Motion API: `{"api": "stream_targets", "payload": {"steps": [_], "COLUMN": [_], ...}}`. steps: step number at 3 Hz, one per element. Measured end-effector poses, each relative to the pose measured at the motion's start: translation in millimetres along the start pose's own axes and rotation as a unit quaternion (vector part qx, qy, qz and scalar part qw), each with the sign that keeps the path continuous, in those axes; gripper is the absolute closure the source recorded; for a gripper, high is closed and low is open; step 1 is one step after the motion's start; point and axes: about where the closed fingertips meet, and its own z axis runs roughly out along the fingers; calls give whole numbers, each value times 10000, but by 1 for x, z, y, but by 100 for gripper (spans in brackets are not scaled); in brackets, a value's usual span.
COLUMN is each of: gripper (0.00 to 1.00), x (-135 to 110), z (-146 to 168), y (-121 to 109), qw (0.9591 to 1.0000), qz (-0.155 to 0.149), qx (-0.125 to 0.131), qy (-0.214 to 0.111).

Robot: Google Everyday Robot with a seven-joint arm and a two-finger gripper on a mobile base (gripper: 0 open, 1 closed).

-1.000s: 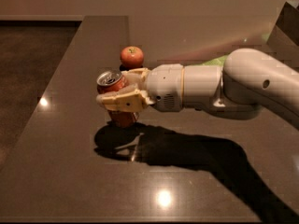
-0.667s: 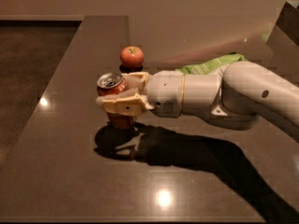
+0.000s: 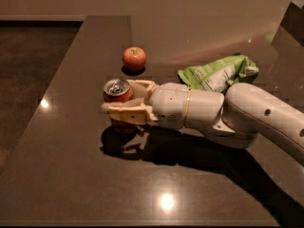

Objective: Place coke can upright

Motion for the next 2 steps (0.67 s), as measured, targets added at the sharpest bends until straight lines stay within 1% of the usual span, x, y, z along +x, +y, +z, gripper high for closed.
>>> {"api": "stream_targets", "payload": {"steps": [1,2], "gripper": [82,53], "x": [7,12], "z": [-1,-4], "y": [-4,-8], "qw": [10000,9999], "qz": [-47,-81], "qx": [10,11], "qy": [-87,-136]}}
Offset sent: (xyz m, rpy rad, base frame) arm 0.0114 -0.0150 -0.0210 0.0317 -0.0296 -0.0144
